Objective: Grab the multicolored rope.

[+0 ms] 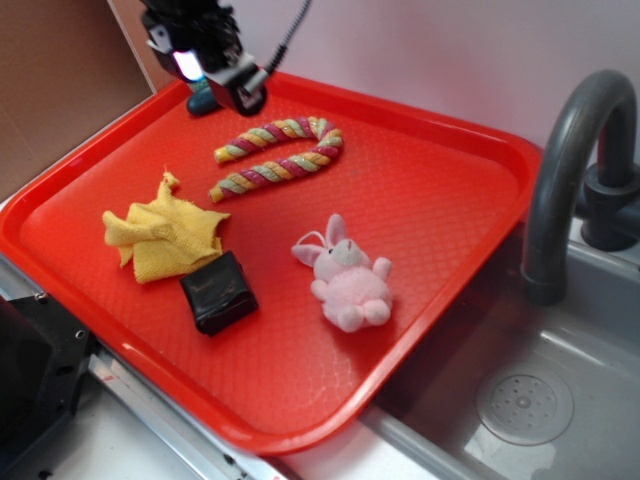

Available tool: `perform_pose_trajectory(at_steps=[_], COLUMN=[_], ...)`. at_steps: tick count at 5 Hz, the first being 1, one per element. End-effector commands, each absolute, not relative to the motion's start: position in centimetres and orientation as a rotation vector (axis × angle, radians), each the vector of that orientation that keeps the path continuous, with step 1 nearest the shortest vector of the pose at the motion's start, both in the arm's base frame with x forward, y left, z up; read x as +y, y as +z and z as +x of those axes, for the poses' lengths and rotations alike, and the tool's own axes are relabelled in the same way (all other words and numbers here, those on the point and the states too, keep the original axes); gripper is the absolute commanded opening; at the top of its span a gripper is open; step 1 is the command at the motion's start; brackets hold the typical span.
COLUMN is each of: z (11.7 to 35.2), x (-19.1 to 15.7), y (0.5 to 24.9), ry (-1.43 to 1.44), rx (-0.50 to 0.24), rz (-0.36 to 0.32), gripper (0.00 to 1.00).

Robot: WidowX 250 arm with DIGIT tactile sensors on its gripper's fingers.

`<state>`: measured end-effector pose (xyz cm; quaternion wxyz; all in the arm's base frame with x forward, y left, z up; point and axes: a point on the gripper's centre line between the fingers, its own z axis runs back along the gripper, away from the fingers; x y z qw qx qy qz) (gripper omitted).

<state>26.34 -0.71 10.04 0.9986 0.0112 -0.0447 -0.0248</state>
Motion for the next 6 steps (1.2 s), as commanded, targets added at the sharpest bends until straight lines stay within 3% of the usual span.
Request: perform_pose_trajectory(at_steps=[1, 2, 3, 4, 5, 6], z=[28.8, 28.5, 28.1, 27.8, 27.5, 27.4], x=[-2.2, -2.6, -2.8, -2.5, -2.4, -2.4], y=[6.4, 4.7, 2.8, 1.5, 1.4, 2.0], ry=[-0.082, -0.127, -0.169, -0.16, -0.137, -0.123], rx=[-0.034, 0.011, 0.064, 0.103, 0.122, 0.109], rz=[0.045, 0.023, -0.05, -0.073, -0.024, -0.008], gripper=[1.0, 1.0, 1.0, 0.49, 0.0, 0.0])
